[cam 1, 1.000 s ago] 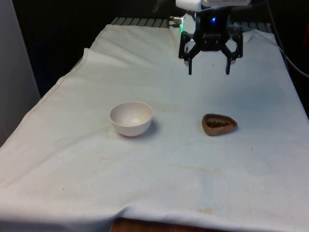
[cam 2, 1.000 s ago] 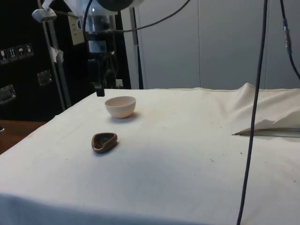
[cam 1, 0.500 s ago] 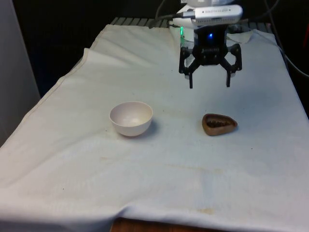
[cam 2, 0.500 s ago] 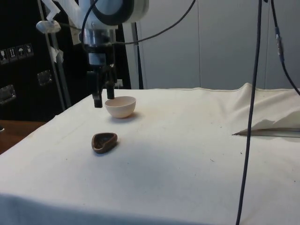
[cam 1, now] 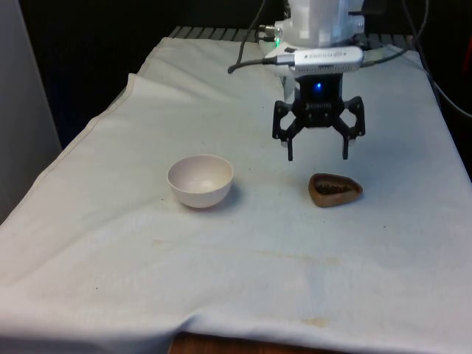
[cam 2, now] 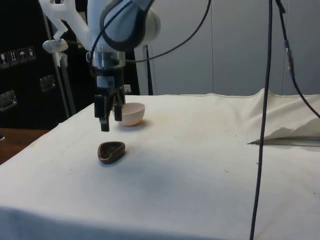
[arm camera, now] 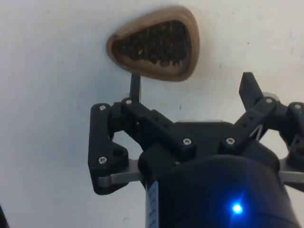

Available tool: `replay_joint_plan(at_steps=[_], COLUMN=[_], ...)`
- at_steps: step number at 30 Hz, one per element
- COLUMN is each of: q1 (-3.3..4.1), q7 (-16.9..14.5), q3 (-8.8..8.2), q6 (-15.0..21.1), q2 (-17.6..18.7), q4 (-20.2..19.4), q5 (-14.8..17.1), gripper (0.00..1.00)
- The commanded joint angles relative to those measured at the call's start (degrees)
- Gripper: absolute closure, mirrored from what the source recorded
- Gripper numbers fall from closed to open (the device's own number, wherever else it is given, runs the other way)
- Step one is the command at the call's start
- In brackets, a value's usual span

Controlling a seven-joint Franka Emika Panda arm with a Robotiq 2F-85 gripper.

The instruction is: Pour the coffee beans from the cup into the bowl.

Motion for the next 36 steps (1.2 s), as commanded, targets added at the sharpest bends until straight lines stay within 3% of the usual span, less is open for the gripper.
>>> replay_joint_plan(at_steps=[1, 2, 3, 5, 8, 11, 12, 13, 18, 21, 27, 30, 31, 36], q1=[-0.52, -0.52, 0.00, -1.03, -1.38, -1.55, -0.63, -1.55, -1.55, -1.15, -1.43, -1.20, -1.49, -1.49], q7=[-0.63, -0.69, 0.00, -1.38, -2.98, -5.96, -4.41, -5.96, -9.45, -10.08, -13.12, -13.46, -13.98, -14.78], q3=[0.63, 0.63, 0.00, 0.92, 0.92, 0.40, -0.34, 0.40, -0.40, -0.92, -0.80, -1.20, -0.97, -1.20], q6=[1.03, 1.26, 0.63, 1.72, 1.43, 1.09, 1.43, 1.09, 1.32, 1.38, 1.60, 1.43, 1.60, 1.55], q2=[0.97, 1.32, 0.74, 2.35, 3.15, 4.07, 3.50, 4.07, 4.93, 5.04, 5.90, 5.90, 6.30, 7.10], q4=[0.29, 0.40, 0.17, 0.86, 1.55, 2.41, 1.83, 2.41, 2.86, 2.69, 2.81, 2.69, 3.04, 3.67], q5=[0.86, 0.92, 0.00, 1.60, 3.21, 6.19, 4.70, 6.19, 8.94, 8.77, 8.94, 8.77, 8.94, 8.88], gripper=[0.00, 0.00, 0.00, 0.00, 0.00, 0.00, 0.00, 0.00, 0.00, 0.00, 0.00, 0.00, 0.00, 0.00])
